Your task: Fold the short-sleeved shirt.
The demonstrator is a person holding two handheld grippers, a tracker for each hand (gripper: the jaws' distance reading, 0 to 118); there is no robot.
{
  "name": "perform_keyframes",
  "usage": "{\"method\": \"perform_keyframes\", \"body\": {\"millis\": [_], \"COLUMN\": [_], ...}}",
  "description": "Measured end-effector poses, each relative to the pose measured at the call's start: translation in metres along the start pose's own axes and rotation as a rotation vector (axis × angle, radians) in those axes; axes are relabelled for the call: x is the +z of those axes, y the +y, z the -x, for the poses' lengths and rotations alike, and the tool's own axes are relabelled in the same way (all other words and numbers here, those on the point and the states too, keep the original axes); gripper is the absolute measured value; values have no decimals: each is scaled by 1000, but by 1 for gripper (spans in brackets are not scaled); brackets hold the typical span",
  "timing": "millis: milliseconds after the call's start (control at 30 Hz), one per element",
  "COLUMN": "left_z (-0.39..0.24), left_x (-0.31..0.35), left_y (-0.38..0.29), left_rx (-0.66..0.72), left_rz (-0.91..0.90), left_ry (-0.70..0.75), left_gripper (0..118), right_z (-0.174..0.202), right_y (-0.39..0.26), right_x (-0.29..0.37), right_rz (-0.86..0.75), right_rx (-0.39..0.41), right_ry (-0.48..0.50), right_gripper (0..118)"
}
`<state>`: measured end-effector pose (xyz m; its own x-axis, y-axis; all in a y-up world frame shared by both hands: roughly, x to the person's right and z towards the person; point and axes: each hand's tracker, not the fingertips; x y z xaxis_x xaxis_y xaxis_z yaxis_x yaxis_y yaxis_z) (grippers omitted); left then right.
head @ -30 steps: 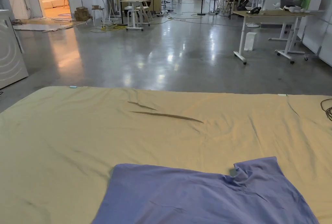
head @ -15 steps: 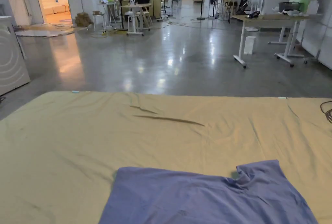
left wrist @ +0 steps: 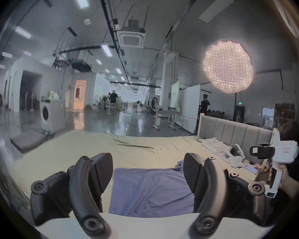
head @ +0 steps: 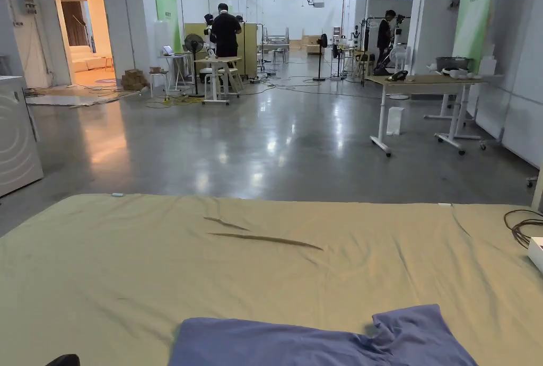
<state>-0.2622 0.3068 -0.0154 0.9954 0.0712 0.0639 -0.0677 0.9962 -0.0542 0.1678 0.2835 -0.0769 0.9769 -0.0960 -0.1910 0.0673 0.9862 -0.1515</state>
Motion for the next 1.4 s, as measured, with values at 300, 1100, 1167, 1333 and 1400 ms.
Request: {"method": "perform_keyframes", "body": {"millis": [300,1100,1167,1333,1400], "left_z": [-15,31,37,69,84], "left_x": [16,28,27,7,-3], "left_y": [-2,-32,-40,-72,-88], "left_rx": [-88,3,-11,40,81], "left_rz": [6,186,217,354,411], "left_ry": [10,49,57,108,119], "left_gripper": [4,1,1,81,114], "right_z": [27,23,22,22,22], "right_y": [1,-13,-18,-29,-32], "right_x": [17,22,21,14,12], "right_rz": [-30,62,80,132,151], "right_rx": [118,98,85,44,46], "right_ry": [-2,-13,-12,-16,-22], "right_gripper": [9,0,0,0,0]}}
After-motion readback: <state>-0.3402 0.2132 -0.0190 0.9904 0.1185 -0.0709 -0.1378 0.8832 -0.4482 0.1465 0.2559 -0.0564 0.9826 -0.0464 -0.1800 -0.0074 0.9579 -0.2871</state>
